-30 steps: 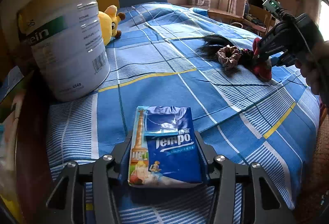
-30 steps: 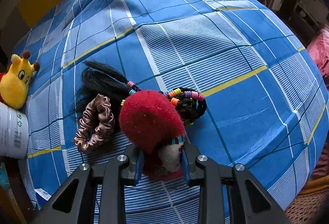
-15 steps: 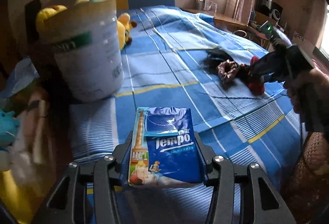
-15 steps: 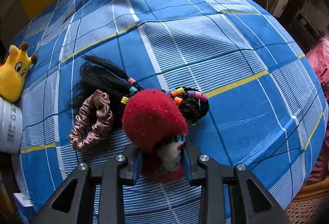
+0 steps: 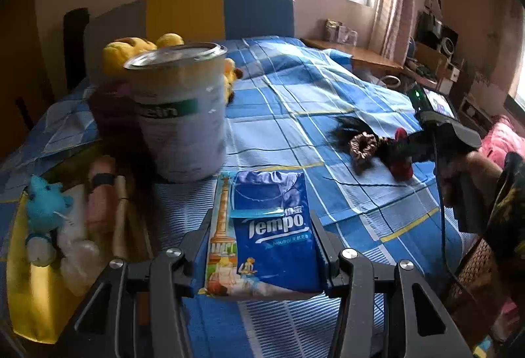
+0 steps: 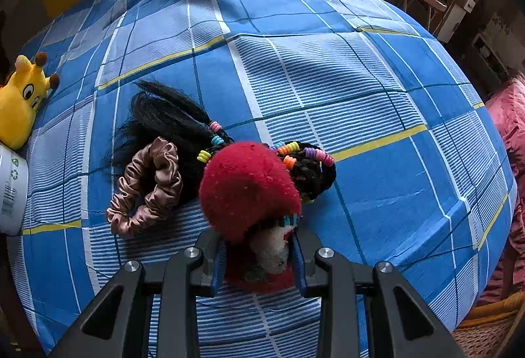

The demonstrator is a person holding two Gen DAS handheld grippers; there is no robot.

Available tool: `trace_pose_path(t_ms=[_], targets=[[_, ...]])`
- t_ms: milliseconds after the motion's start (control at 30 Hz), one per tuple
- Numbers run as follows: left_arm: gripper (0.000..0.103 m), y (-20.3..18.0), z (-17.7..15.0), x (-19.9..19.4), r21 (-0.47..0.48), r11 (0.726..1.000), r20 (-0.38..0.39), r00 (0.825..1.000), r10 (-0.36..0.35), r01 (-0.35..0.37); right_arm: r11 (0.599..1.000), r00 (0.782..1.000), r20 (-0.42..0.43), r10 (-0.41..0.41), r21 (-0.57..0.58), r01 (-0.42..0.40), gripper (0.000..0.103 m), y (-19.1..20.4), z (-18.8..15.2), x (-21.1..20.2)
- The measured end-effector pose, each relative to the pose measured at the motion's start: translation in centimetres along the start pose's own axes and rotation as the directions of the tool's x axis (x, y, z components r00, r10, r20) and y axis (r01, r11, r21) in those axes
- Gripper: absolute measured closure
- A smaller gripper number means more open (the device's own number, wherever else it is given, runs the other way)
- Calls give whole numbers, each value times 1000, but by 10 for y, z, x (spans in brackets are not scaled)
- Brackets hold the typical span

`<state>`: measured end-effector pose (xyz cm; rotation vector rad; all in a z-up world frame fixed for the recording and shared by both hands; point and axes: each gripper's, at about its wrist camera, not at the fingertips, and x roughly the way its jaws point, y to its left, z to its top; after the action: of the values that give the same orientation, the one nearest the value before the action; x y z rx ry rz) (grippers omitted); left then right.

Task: Organize soft objects
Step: 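Carry the tissue packet to the tray and open the left gripper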

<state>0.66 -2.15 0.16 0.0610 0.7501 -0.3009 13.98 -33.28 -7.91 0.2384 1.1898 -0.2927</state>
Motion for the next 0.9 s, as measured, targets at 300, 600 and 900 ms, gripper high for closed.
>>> trace_pose_path(t_ms=[300,600,900], targets=[[51,45,-6,-14,-93,993,4,997,76,-75,999,1000,10,-23,-28,23,72,10,-4,0],[51,88,-17,-23,-181,974,-1,990,141,-139,997,999,16,-47,-57,48,72,18,-6,1],[51,158,-36,-33,-333,915,-62,974,220,-228,996,998,19,-55,-66,56,72,19,-7,-3]])
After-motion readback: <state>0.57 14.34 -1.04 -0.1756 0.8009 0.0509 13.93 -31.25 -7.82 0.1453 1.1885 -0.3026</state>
